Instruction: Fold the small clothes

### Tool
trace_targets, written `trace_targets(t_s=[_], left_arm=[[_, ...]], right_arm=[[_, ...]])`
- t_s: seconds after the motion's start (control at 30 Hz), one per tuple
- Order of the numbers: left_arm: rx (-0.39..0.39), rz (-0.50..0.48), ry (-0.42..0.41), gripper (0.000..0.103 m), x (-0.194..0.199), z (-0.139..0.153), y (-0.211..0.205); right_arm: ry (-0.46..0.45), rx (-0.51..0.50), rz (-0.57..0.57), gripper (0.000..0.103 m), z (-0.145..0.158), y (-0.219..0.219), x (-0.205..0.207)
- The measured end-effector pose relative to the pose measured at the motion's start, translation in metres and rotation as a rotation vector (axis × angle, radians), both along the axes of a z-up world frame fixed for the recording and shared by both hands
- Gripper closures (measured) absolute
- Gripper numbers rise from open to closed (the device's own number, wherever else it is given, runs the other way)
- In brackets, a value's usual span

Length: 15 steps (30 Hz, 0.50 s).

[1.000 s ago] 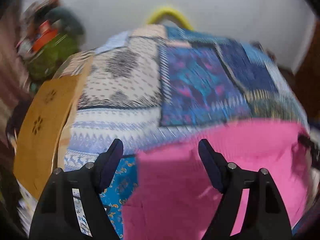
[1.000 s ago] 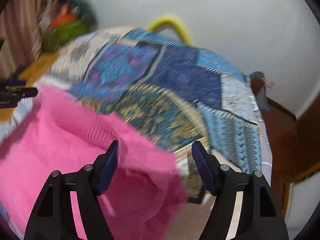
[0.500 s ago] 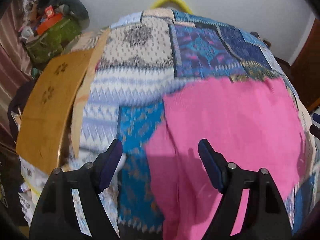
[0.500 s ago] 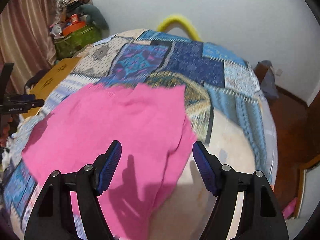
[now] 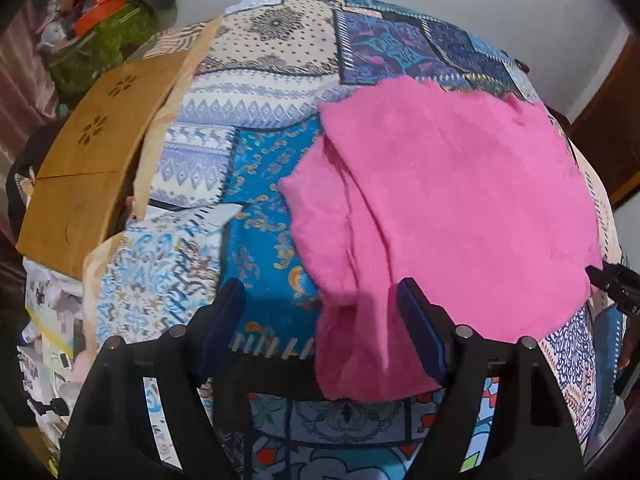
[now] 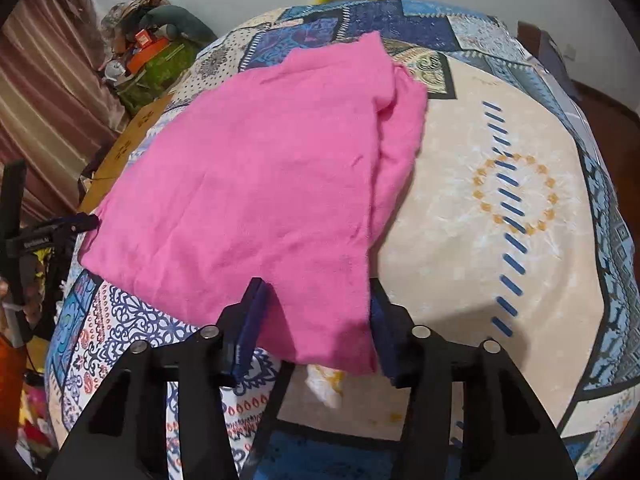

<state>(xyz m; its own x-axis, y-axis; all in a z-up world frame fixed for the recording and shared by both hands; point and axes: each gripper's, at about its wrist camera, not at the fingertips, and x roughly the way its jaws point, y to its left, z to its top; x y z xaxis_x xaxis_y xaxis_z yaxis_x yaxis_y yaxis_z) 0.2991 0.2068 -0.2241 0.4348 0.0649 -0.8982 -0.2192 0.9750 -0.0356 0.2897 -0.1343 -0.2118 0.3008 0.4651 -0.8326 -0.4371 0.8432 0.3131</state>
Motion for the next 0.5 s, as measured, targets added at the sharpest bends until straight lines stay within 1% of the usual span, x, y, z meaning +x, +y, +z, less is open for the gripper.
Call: trace_targets(t_s=[0.03, 0.07, 0.1, 0.13, 0.23, 0.3, 0.37, 0.5], left_arm=[[0.005, 0.008, -0.005, 0.025, 0.000, 0.003, 0.002], [0.007, 0.016, -0.008, 0.025, 0.001, 0.004, 0.005], [0.009, 0.024, -0.011, 0.025, 0.003, 0.006, 0.008], [0.010, 0.033, -0.014, 0.025, 0.006, 0.008, 0.012], [0.006, 0.049, -0.034, 0.025, 0.017, 0.015, 0.021], [0.005, 0.051, -0.042, 0.025, 0.026, 0.017, 0.024], [0.001, 0.047, -0.047, 0.025, 0.039, 0.018, 0.024], [-0.054, 0.013, -0.055, 0.025, 0.066, 0.012, 0.017]], right_arm=[[-0.004, 0.006, 0.006, 0.074, 0.000, 0.002, 0.001], [0.000, 0.006, 0.008, 0.093, 0.000, 0.002, 0.002], [0.009, 0.013, 0.014, 0.096, -0.002, 0.002, 0.003], [0.014, 0.022, 0.023, 0.096, -0.002, 0.000, 0.006], [-0.029, -0.020, 0.032, 0.097, 0.003, -0.007, 0.011], [-0.041, -0.025, 0.009, 0.097, 0.007, -0.018, 0.016], [-0.069, -0.054, -0.020, 0.097, 0.014, -0.030, 0.028], [-0.124, -0.117, -0.094, 0.097, 0.026, -0.049, 0.050]])
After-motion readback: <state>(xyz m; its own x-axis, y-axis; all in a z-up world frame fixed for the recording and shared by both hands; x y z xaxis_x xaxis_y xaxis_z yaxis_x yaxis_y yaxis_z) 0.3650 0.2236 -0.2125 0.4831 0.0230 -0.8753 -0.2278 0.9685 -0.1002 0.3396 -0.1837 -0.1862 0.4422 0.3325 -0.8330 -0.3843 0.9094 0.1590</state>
